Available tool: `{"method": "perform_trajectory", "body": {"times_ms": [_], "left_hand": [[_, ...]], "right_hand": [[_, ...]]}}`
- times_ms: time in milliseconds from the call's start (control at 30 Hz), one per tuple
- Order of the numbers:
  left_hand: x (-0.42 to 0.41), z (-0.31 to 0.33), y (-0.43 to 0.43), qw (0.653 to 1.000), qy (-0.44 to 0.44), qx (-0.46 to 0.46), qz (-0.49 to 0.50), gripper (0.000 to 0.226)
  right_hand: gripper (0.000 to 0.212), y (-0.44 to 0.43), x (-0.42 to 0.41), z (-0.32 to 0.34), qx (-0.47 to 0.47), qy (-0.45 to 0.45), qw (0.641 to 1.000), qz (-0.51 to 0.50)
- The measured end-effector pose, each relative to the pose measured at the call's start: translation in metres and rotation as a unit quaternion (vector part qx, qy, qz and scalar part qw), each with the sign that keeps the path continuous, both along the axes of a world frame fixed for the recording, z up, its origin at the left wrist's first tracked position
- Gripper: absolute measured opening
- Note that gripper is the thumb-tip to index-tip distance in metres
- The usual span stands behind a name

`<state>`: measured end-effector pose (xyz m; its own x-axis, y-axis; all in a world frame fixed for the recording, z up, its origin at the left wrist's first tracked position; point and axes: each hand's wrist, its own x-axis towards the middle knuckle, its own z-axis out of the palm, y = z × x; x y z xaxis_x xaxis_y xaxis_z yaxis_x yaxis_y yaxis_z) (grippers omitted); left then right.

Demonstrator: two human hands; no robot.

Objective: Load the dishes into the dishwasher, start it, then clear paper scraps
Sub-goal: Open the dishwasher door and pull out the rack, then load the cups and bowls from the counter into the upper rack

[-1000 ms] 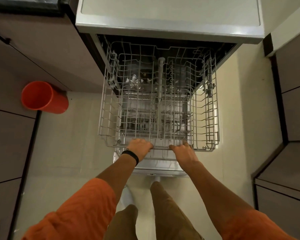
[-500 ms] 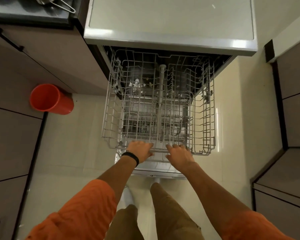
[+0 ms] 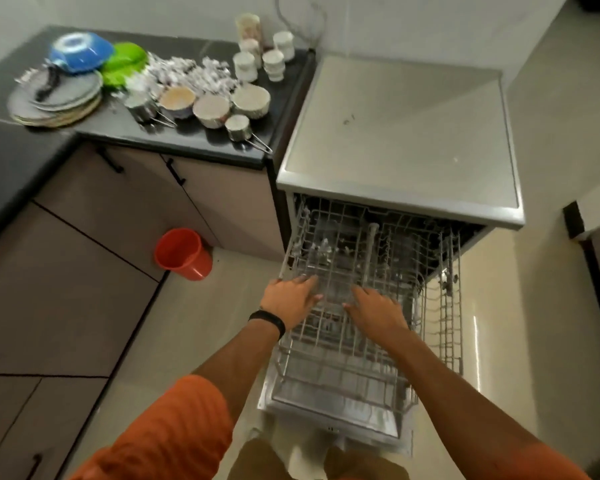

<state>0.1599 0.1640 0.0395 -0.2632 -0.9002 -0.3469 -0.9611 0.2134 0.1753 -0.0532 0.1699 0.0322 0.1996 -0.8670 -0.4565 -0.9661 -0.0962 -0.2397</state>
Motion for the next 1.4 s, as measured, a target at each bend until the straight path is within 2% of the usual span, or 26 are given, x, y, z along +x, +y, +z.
{"method": "perform_trajectory", "body": {"times_ms": [300, 700, 1067, 1400], "left_hand": [[0.117, 0.044, -0.026, 0.994, 0.013, -0.098, 0.044, 0.062], [0.287, 0.086, -0.076, 0.986, 0.034, -0.160, 0.026, 0.064], [0.332, 0.098, -0.162, 0.981, 0.059, -0.183, 0.014, 0.063], [0.368, 0.083, -0.303, 0.985, 0.032, -0.169, 0.028, 0.064]], "right_hand": [[0.058, -0.043, 0.113, 0.052, -0.129, -0.014, 0.991, 0.034], [0.058, -0.091, 0.293, 0.103, -0.239, -0.040, 0.970, -0.020], [0.061, -0.164, 0.337, 0.114, -0.255, -0.043, 0.965, -0.042], [0.065, -0.301, 0.348, 0.099, -0.243, -0.069, 0.963, -0.090]]}}
